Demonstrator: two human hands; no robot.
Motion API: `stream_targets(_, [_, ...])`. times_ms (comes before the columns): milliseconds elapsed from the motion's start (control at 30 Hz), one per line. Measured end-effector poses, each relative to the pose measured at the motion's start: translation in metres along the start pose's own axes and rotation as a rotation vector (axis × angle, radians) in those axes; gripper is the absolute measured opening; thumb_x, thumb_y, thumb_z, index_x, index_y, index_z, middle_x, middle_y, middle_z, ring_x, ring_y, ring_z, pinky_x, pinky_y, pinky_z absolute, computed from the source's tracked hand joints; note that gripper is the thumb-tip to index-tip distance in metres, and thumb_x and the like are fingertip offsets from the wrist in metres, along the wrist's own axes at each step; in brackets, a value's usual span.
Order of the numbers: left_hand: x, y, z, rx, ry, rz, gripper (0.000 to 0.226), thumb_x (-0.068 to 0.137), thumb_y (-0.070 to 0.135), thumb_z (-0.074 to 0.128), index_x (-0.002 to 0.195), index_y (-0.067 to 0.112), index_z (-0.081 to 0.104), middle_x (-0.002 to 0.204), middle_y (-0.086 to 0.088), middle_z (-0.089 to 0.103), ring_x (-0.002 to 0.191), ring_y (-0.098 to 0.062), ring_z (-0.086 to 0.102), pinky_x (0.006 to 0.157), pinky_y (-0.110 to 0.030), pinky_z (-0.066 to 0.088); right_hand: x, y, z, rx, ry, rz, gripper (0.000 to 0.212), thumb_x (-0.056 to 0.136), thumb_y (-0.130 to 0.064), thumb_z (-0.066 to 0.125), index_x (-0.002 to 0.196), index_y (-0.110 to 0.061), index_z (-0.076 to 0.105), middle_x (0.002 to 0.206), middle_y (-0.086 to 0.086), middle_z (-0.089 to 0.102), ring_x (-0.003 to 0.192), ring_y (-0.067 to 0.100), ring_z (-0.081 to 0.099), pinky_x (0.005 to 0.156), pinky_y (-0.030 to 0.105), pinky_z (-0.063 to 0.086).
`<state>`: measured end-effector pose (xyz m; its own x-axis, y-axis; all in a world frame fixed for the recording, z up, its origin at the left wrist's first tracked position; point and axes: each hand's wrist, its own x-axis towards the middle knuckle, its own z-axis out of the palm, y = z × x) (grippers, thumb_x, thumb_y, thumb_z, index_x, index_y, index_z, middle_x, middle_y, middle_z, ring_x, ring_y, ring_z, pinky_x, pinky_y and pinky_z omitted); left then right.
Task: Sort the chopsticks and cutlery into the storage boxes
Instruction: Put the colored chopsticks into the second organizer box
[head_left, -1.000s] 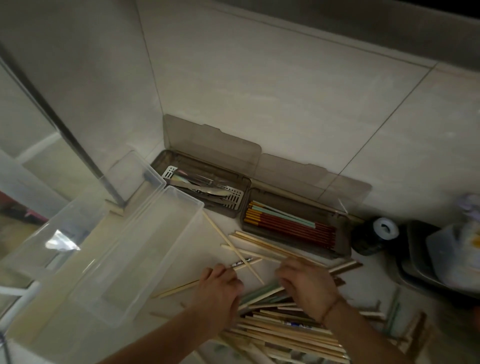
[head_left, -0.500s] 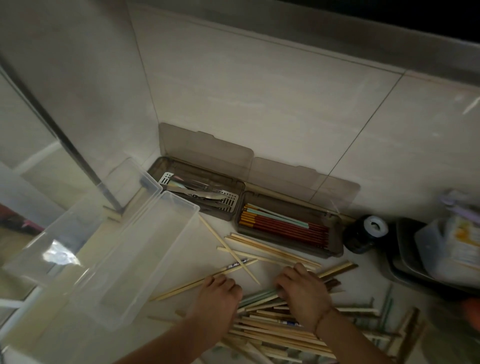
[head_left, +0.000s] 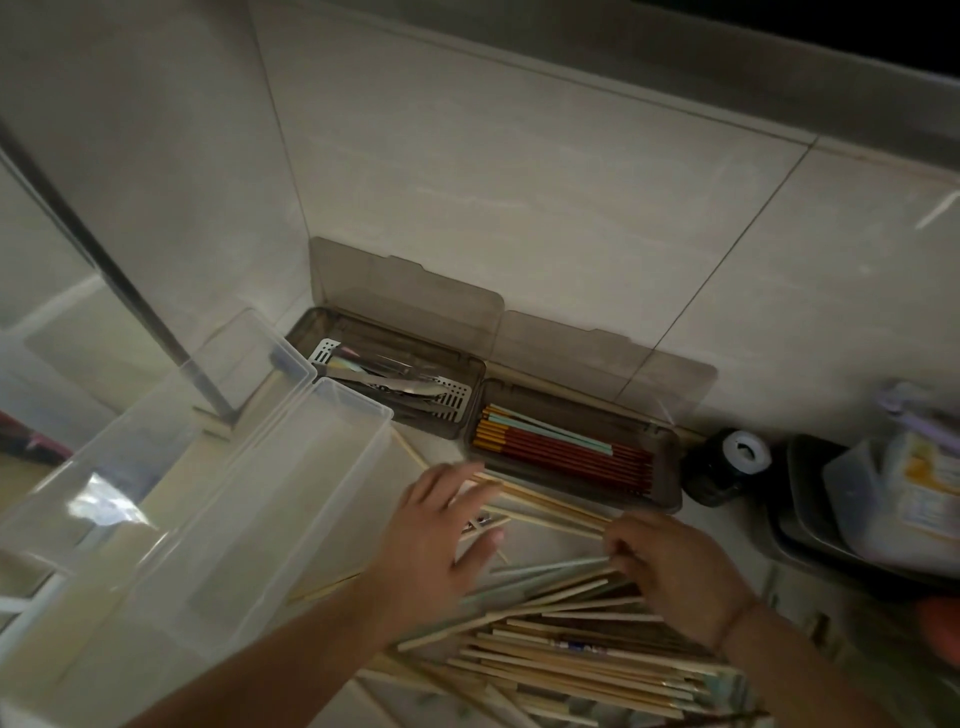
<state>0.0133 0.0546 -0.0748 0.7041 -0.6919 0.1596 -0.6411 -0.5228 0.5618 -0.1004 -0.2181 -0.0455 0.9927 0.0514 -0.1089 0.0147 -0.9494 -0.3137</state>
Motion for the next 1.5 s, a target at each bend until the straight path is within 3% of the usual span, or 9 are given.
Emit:
stream_targets(200, [0.038,0.009,-0.003,0.3,-0.277,-0.106,0.063,0.098,0.061,0.021,0.154,0.035,0.006,0.163,0.003,-0.011,0.149,-0.022,-0.011,0.121,-0.045,0.003,0.018,0.028,-0.047,0.075,0.042,0.211,0.02,0.085,-0.014,0.068,0.083,-0.032,0.06,0.083,-0.016,0.052,0.075,0.0,0.054,0.067,0.011,0.038])
stream_targets(400, [0.038,0.011,0.007,0.405,-0.349,-0.124,0.067,0.099,0.058,0.026,0.155,0.03,0.001,0.163,-0.003,-0.009,0.147,-0.024,-0.02,0.119,-0.051,-0.004,0.076,0.019,-0.039,0.0,0.092,0.31,0.008,0.091,-0.026,0.061,0.094,-0.026,0.069,0.093,-0.003,0.062,0.085,0.018,0.059,0.076,0.032,0.05])
stream_targets(600, [0.037,0.008,0.008,0.387,-0.335,-0.126,0.066,0.1,0.053,0.031,0.155,0.031,0.001,0.163,-0.005,-0.01,0.147,-0.024,-0.02,0.119,-0.05,-0.007,0.12,0.005,-0.018,-0.158,-0.046,0.362,0.015,0.095,-0.032,0.054,0.101,-0.029,0.068,0.11,-0.002,0.063,0.096,0.019,0.061,0.079,0.03,0.051])
stream_targets(867, [0.033,0.001,0.011,0.333,-0.29,-0.082,0.073,0.097,0.047,0.042,0.155,0.03,0.001,0.162,-0.006,-0.015,0.146,-0.025,-0.024,0.116,-0.049,-0.01,0.135,0.006,-0.009,-0.254,-0.068,0.396,0.016,0.093,-0.04,0.055,0.1,-0.03,0.065,0.104,-0.003,0.066,0.092,0.019,0.062,0.068,0.024,0.042])
stream_targets(967, [0.028,0.001,0.012,0.29,-0.256,-0.024,0.064,0.092,0.043,0.049,0.15,0.027,0.027,0.162,-0.008,0.007,0.149,-0.031,-0.001,0.119,-0.052,0.006,0.13,0.005,-0.013,-0.28,-0.054,0.363,0.017,0.093,-0.042,0.053,0.097,-0.029,0.064,0.101,-0.003,0.066,0.089,0.019,0.061,0.065,0.024,0.042])
stream_targets(1067, [0.012,0.001,0.017,0.285,-0.232,0.108,0.041,0.081,0.04,0.05,0.117,0.025,0.06,0.133,-0.003,0.048,0.127,-0.027,0.038,0.103,-0.049,0.041,0.114,0.002,-0.01,-0.216,0.138,0.25,0.013,0.092,-0.036,0.057,0.094,-0.028,0.066,0.095,-0.003,0.066,0.082,0.02,0.063,0.061,0.025,0.043])
stream_targets(1233, [-0.02,-0.001,0.029,0.404,-0.355,0.104,0.031,0.086,0.043,0.047,0.101,0.024,0.066,0.109,0.001,0.055,0.113,-0.025,0.045,0.093,-0.043,0.04,0.055,-0.017,0.024,-0.06,0.262,-0.123,0.017,0.087,-0.035,0.052,0.085,-0.031,0.068,0.083,-0.009,0.065,0.069,0.012,0.063,0.052,0.024,0.051])
stream_targets(1367, [-0.026,0.005,0.029,0.428,-0.439,-0.013,0.038,0.097,0.042,0.035,0.121,0.022,0.056,0.126,0.0,0.048,0.125,-0.023,0.03,0.102,-0.042,0.023,0.02,-0.023,0.054,-0.002,0.192,-0.087,0.011,0.084,-0.031,0.059,0.089,-0.031,0.069,0.088,-0.013,0.065,0.077,0.01,0.064,0.058,0.023,0.054])
stream_targets(1500, [-0.029,0.009,0.027,0.385,-0.34,-0.007,0.032,0.096,0.039,0.035,0.111,0.024,0.06,0.116,0.003,0.055,0.118,-0.022,0.039,0.096,-0.04,0.025,0.006,-0.035,0.061,-0.061,0.232,-0.121,0.017,0.085,-0.036,0.056,0.096,-0.033,0.069,0.097,-0.016,0.065,0.09,0.011,0.058,0.068,0.024,0.053])
